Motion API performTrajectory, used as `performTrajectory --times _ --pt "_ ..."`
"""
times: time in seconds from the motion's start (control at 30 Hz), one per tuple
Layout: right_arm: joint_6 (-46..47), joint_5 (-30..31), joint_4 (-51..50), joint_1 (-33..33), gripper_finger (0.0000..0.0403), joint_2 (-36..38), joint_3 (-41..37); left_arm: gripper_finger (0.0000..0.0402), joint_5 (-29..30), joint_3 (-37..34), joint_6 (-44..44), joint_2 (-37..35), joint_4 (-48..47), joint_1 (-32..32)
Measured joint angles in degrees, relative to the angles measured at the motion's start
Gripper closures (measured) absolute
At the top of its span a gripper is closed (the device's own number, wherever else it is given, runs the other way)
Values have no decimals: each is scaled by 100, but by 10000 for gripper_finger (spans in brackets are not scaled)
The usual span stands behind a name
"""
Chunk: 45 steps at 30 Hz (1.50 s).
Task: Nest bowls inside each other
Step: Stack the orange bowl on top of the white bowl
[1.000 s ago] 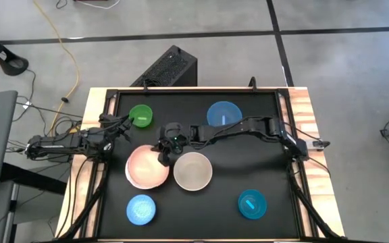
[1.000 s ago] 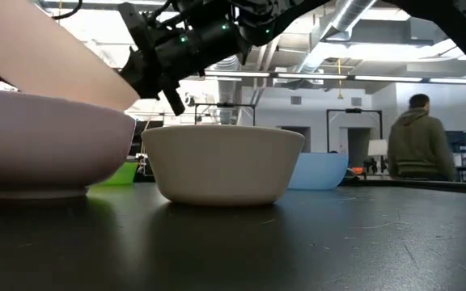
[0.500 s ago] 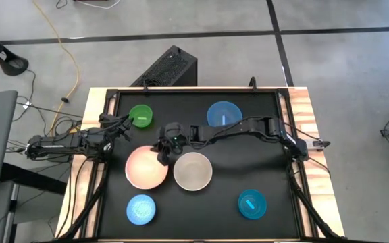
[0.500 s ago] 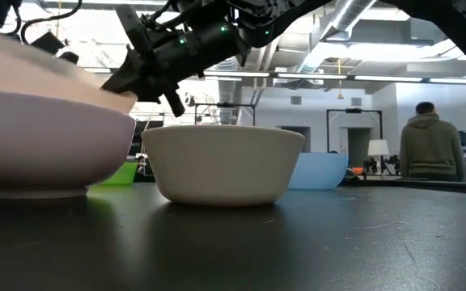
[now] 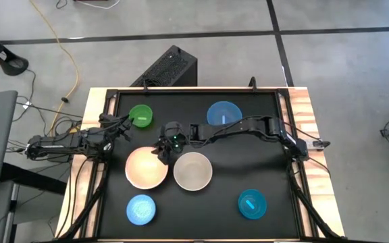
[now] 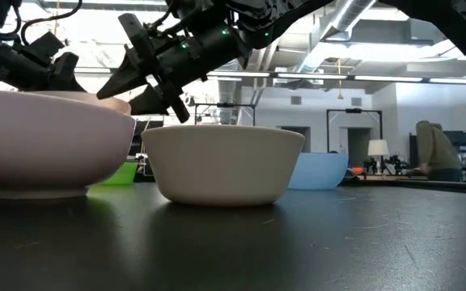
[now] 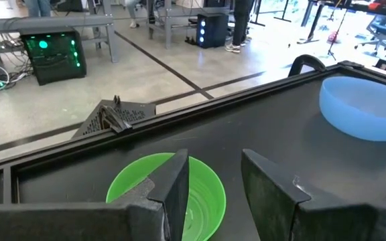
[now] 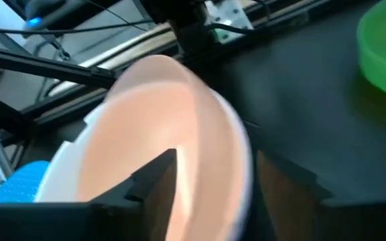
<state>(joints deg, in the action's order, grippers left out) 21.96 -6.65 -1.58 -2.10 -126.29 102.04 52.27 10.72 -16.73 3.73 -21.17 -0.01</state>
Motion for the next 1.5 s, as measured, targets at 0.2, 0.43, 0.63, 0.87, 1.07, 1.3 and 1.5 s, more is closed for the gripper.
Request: performTrajectory --times 0.2,0.43,0.63,0.87,1.07,1.3,1.5 --pt "-421 -188 -119 -139 144 366 2 276 -3 0 1 0 -39 -1" --pt "-930 -440 444 76 162 299 4 276 -4 0 -3 -1 -39 0" --pt "-1284 -373 568 167 290 14 -20 276 -2 0 -29 -2 -37 0" --pt "-1125 -350 589 -21 384 34 0 276 -55 0 -42 -2 -37 -2" --pt "-1324 -631 475 -80 395 34 -13 276 -55 0 -42 -2 -37 -1" --pt "-1252 -682 211 -87 398 34 -15 276 -55 0 -42 -2 -37 -2" --pt "-1168 -637 -30 -177 399 34 -17 276 -83 0 -44 -2 -35 -2"
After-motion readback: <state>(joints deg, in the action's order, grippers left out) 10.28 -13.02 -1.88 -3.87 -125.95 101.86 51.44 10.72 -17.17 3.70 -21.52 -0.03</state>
